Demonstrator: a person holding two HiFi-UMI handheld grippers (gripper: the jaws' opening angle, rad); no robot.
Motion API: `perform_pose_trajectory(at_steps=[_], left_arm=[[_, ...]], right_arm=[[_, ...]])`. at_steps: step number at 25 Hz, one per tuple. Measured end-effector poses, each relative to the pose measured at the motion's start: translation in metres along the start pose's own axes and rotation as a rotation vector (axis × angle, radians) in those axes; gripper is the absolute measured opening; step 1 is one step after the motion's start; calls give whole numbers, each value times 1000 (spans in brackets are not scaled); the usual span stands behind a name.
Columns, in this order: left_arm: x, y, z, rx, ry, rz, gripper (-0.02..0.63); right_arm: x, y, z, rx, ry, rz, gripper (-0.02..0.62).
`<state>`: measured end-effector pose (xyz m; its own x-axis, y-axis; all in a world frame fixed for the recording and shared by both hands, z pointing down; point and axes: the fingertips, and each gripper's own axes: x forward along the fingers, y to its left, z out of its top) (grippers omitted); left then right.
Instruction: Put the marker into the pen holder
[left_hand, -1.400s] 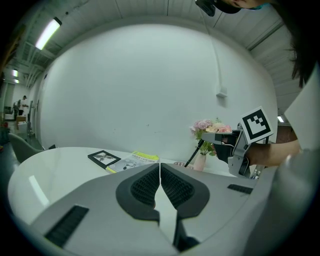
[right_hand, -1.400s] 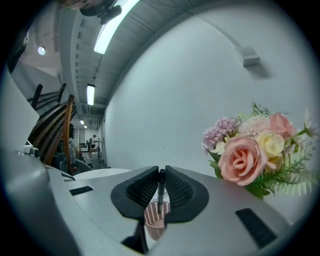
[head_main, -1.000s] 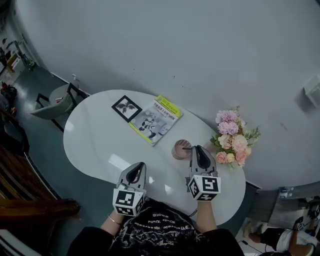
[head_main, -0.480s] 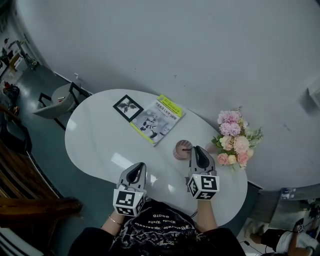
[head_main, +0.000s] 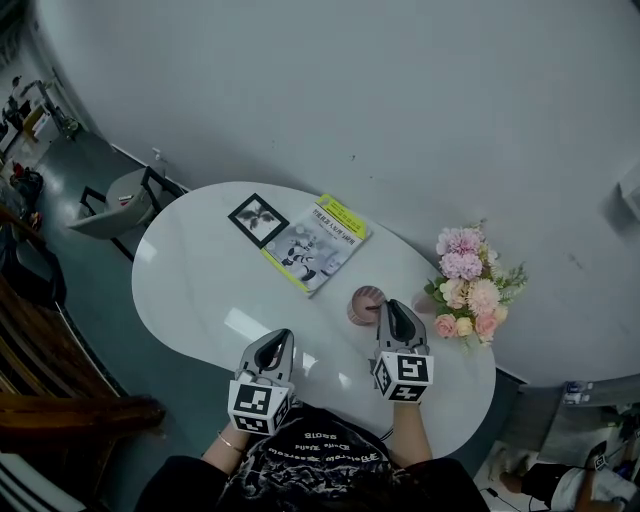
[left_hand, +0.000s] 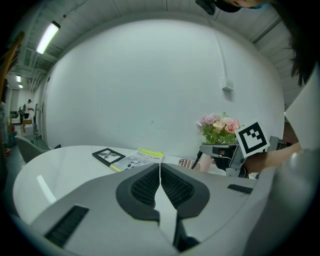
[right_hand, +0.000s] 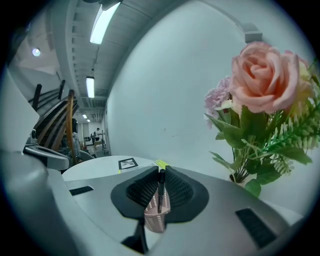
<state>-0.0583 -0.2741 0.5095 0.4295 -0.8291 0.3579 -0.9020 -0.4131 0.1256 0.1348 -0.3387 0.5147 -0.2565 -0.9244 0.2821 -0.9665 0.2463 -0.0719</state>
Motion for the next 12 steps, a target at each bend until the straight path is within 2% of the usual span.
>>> perform_pose_trajectory(at_steps=[12], left_arm=[[4,-9,-5,13,24,-22,26]], right_arm=[[7,-3,-17,54,9,4,66]])
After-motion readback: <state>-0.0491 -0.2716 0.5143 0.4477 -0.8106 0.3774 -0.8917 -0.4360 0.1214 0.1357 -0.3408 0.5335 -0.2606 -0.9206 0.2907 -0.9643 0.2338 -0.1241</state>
